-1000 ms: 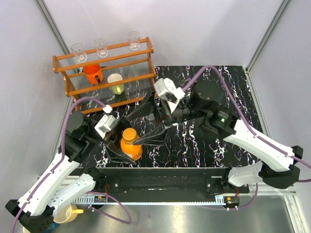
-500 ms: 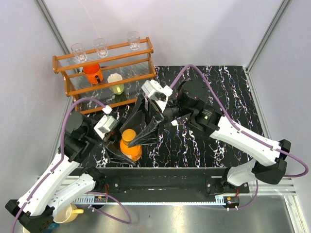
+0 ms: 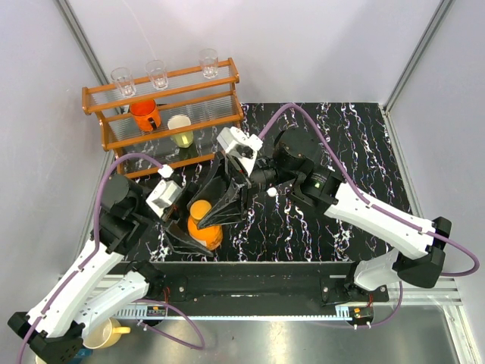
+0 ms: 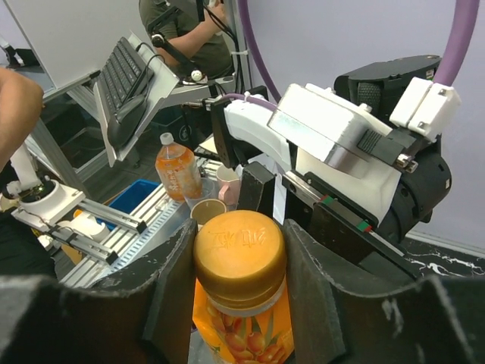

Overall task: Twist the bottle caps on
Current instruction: Screw the bottle cap onto the plastic bottle.

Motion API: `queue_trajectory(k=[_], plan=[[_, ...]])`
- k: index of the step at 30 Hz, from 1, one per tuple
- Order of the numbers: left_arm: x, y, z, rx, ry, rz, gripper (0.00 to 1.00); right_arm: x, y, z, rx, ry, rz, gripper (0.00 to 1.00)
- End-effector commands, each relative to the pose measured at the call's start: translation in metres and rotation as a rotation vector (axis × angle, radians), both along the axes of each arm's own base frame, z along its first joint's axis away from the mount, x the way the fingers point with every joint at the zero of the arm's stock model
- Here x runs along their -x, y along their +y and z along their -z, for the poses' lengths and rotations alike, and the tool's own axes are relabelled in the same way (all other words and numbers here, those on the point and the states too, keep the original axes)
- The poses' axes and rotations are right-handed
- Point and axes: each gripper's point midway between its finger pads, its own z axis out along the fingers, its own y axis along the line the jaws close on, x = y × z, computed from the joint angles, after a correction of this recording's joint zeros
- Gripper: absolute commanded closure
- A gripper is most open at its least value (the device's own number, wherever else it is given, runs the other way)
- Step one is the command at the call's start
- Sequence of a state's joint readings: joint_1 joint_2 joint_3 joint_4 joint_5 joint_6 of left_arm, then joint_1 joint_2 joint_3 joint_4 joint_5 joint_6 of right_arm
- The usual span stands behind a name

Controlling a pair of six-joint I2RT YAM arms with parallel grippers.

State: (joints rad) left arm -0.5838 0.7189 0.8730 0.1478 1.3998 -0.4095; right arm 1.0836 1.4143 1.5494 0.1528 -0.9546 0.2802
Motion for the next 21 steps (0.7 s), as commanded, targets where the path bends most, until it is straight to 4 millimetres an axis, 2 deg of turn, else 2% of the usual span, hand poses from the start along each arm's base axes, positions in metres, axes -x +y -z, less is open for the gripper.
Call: queue_trajectory(k=[1, 2, 3, 4, 6, 7, 9, 10, 12, 13, 19, 21], plan=[[-0.013, -0.004, -0.011, 0.060, -0.083, -0.090, 0.80, -0.002, -0.009, -0.022, -0.066, -0.009, 0.059, 0.54], [-0.023, -0.007, -0.009, 0.048, -0.057, -0.150, 0.80, -0.007, -0.009, -0.023, -0.069, -0.003, 0.089, 0.53], [-0.031, -0.009, -0.007, 0.058, -0.094, -0.193, 0.80, -0.013, -0.007, -0.023, -0.069, 0.005, 0.132, 0.36], [-0.045, -0.011, -0.010, 0.071, -0.106, -0.281, 0.80, -0.028, -0.001, -0.021, -0.055, 0.036, 0.223, 0.31], [-0.064, -0.012, -0.003, 0.046, -0.111, -0.387, 0.82, -0.039, -0.001, -0.018, -0.055, 0.031, 0.294, 0.28], [-0.082, -0.012, -0.003, 0.044, -0.113, -0.490, 0.83, -0.051, 0.000, -0.019, -0.065, 0.045, 0.371, 0.27], [-0.102, -0.009, 0.003, 0.023, -0.111, -0.605, 0.83, -0.058, -0.002, -0.018, -0.080, 0.038, 0.444, 0.25], [-0.115, -0.005, 0.002, 0.021, -0.116, -0.681, 0.83, -0.071, -0.001, -0.017, -0.079, 0.051, 0.531, 0.26], [-0.124, -0.003, 0.005, 0.012, -0.113, -0.732, 0.83, -0.081, 0.000, -0.015, -0.071, 0.038, 0.612, 0.27], [-0.131, 0.000, 0.005, 0.011, -0.110, -0.777, 0.84, -0.096, -0.001, -0.010, -0.054, 0.047, 0.709, 0.30], [-0.148, 0.008, 0.004, 0.008, -0.106, -0.887, 0.84, -0.118, 0.008, 0.012, -0.009, -0.053, 0.979, 0.39], [-0.148, 0.009, 0.005, 0.005, -0.101, -0.892, 0.84, -0.127, 0.004, 0.012, -0.024, -0.087, 1.081, 0.43]])
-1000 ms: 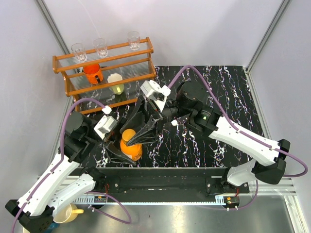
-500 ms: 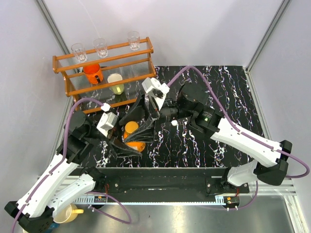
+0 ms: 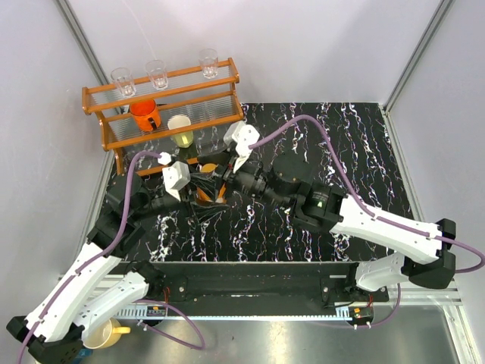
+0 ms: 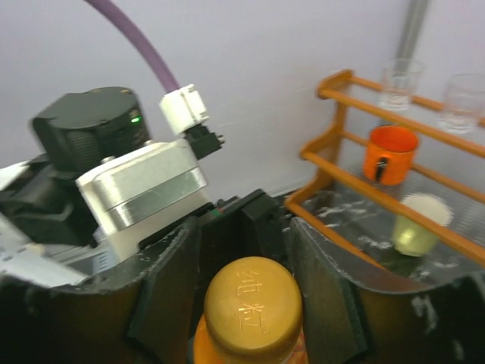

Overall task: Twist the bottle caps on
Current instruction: Screw the bottle cap onto the plastic bottle.

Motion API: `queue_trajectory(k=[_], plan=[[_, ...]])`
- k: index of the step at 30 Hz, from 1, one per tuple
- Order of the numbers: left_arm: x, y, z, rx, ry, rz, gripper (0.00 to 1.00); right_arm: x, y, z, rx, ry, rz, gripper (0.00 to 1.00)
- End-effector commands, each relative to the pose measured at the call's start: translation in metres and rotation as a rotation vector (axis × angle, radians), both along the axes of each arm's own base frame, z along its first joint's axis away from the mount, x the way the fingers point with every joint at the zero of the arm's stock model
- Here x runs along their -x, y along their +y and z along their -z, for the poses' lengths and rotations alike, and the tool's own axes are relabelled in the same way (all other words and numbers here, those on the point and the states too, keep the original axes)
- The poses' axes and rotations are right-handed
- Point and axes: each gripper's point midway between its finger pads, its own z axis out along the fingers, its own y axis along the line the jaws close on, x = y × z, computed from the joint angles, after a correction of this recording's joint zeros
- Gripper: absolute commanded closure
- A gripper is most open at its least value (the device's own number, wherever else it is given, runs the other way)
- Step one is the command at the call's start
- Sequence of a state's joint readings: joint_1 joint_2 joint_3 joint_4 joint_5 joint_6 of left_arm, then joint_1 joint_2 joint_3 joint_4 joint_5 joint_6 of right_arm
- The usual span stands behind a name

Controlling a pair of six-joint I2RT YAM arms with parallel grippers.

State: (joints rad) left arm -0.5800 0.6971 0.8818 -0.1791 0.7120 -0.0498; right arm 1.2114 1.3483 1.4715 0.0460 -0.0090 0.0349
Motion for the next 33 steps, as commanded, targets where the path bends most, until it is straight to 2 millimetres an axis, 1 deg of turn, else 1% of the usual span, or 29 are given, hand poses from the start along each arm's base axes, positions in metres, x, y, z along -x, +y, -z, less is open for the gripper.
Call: queue_trajectory(k=[1, 3, 9, 11, 17, 21, 23, 26, 28, 29, 30, 32, 33], plan=[[-0.027, 0.015, -0.022, 0.040, -0.049, -0.184, 0.84, -0.018, -0.010, -0.001, 0.011, -0.081, 0.258, 0.45], [-0.027, 0.016, -0.023, 0.045, -0.050, -0.184, 0.84, -0.026, -0.015, -0.001, 0.007, -0.090, 0.324, 0.48], [-0.025, 0.016, -0.019, 0.042, -0.050, -0.183, 0.84, -0.027, -0.020, 0.000, -0.007, -0.092, 0.381, 0.48], [-0.025, 0.017, -0.018, 0.041, -0.049, -0.184, 0.84, -0.024, -0.021, -0.001, -0.015, -0.091, 0.372, 0.48], [-0.024, 0.017, -0.018, 0.044, -0.050, -0.181, 0.84, -0.019, -0.019, -0.005, -0.031, -0.076, 0.342, 0.56], [-0.018, 0.015, -0.018, 0.045, -0.052, -0.146, 0.84, -0.010, -0.017, -0.009, -0.041, -0.078, 0.289, 0.61], [-0.011, 0.012, -0.017, 0.043, -0.049, -0.100, 0.84, -0.006, -0.016, -0.012, -0.050, -0.076, 0.263, 0.64], [0.001, 0.007, -0.018, 0.051, -0.047, -0.023, 0.84, 0.007, -0.011, -0.016, -0.052, -0.077, 0.180, 0.67], [0.014, 0.003, -0.020, 0.061, -0.046, 0.052, 0.84, 0.014, -0.010, -0.019, -0.059, -0.072, 0.140, 0.67], [0.018, 0.002, -0.022, 0.067, -0.048, 0.075, 0.84, 0.021, -0.008, -0.019, -0.057, -0.075, 0.098, 0.68], [0.027, 0.000, -0.025, 0.074, -0.058, 0.129, 0.83, 0.026, -0.010, -0.021, -0.061, -0.077, 0.074, 0.68], [0.039, -0.001, -0.027, 0.082, -0.049, 0.197, 0.83, 0.036, -0.008, -0.020, -0.058, -0.078, 0.017, 0.68], [0.050, -0.002, -0.029, 0.087, -0.060, 0.265, 0.83, 0.041, -0.010, -0.023, -0.065, -0.085, -0.009, 0.68]])
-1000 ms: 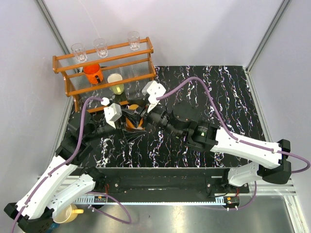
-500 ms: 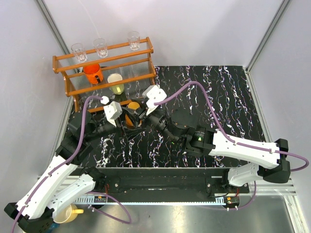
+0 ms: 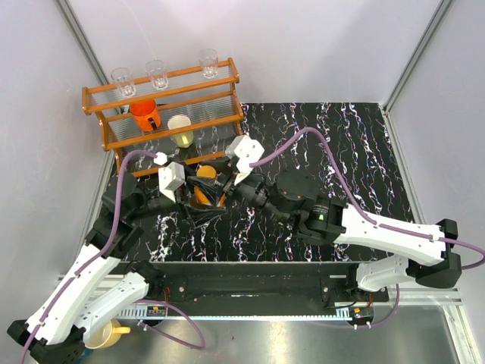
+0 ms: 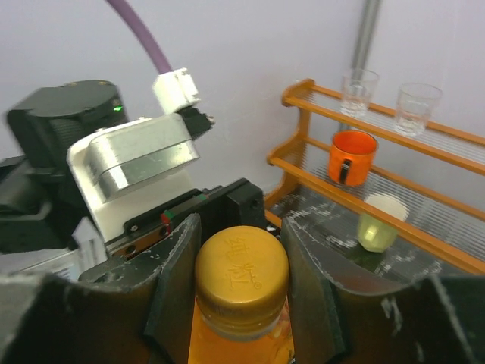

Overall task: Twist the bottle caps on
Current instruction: Screw the bottle cap onto the plastic bottle.

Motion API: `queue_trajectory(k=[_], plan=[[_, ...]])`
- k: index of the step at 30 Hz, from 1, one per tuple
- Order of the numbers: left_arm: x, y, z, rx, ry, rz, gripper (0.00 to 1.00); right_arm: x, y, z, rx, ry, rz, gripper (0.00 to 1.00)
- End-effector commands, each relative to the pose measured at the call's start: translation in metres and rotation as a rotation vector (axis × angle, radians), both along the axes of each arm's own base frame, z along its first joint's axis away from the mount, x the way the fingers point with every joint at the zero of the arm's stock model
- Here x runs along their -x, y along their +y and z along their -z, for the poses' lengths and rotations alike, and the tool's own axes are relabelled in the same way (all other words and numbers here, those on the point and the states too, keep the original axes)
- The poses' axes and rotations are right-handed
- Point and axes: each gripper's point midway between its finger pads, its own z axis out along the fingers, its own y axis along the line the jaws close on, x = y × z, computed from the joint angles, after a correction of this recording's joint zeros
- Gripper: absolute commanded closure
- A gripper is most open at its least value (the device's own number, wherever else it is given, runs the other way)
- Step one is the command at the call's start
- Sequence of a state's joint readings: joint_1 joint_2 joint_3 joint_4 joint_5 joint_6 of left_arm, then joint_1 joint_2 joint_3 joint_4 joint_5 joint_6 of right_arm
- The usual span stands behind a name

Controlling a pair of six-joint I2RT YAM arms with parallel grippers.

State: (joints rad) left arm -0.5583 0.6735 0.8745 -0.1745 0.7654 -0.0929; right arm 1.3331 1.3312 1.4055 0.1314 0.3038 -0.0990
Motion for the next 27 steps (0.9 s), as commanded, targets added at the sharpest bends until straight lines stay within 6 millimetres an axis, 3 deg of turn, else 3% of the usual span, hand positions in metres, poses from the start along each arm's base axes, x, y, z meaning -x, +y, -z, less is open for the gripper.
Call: queue_trajectory(k=[1, 8, 12, 16, 27], plan=[[0.047, -0.005, -0.026, 0.073, -0.069, 0.265, 0.83, 0.048, -0.003, -0.027, -0.057, -0.021, -0.240, 0.68], [0.084, -0.001, -0.033, 0.079, -0.058, 0.489, 0.82, 0.079, -0.012, -0.034, -0.051, -0.045, -0.424, 0.70], [0.098, 0.003, -0.033, 0.066, -0.059, 0.576, 0.82, 0.085, -0.022, -0.040, -0.058, -0.017, -0.539, 0.70], [0.106, 0.006, -0.034, 0.056, -0.047, 0.628, 0.82, 0.101, -0.030, -0.045, -0.050, -0.014, -0.688, 0.70], [0.110, 0.008, -0.032, 0.044, -0.034, 0.659, 0.81, 0.109, -0.023, -0.042, -0.005, 0.006, -0.841, 0.72]])
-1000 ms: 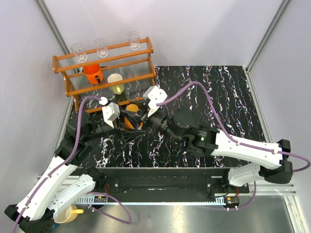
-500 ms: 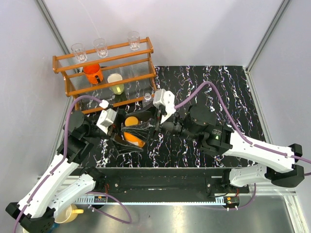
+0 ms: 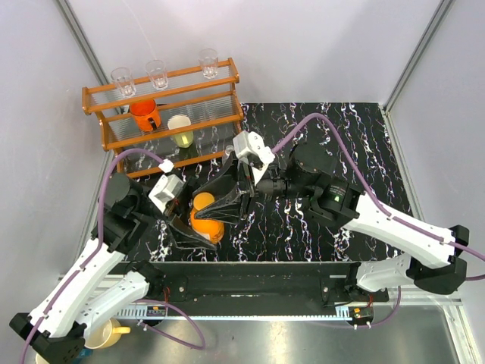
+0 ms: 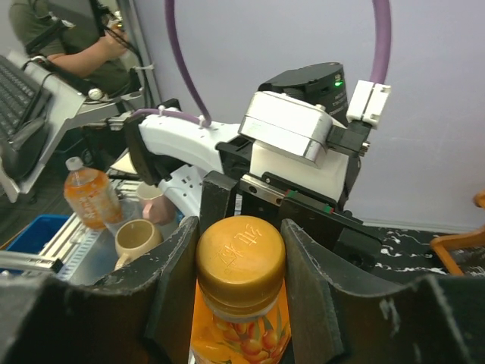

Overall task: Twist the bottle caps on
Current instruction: Screw the bottle cap onto the plastic bottle.

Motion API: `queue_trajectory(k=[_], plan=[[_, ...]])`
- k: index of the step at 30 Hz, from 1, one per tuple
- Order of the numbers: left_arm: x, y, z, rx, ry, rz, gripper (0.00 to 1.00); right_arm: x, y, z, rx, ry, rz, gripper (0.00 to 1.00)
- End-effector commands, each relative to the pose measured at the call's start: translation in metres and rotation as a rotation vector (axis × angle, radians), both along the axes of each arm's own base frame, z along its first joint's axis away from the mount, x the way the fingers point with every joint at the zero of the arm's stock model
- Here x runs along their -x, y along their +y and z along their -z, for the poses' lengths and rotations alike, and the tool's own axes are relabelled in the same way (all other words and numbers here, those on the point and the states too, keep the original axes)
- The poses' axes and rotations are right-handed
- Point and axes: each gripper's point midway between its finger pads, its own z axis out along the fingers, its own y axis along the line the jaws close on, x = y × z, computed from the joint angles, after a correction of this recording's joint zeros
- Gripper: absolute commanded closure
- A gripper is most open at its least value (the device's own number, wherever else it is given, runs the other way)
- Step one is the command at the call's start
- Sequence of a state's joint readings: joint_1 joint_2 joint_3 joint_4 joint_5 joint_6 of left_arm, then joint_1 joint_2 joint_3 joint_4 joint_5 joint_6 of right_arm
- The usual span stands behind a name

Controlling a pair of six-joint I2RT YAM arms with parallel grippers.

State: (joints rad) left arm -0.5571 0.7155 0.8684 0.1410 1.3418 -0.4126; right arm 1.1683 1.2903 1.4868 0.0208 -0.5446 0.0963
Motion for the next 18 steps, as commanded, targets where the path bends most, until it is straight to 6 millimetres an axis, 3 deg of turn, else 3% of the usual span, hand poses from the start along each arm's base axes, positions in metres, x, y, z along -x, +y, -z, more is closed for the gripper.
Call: queue_trajectory(k=[1, 7, 18], plan=[[0.016, 0.008, -0.007, 0.024, -0.082, 0.078, 0.81, 0.022, -0.015, -0.021, -0.033, -0.011, -0.159, 0.72], [0.020, 0.009, -0.003, 0.013, -0.076, 0.102, 0.81, 0.018, -0.029, -0.030, -0.090, 0.010, -0.229, 0.72], [0.019, 0.009, 0.002, 0.019, -0.088, 0.096, 0.81, 0.020, -0.024, -0.039, -0.095, 0.059, -0.323, 0.71]])
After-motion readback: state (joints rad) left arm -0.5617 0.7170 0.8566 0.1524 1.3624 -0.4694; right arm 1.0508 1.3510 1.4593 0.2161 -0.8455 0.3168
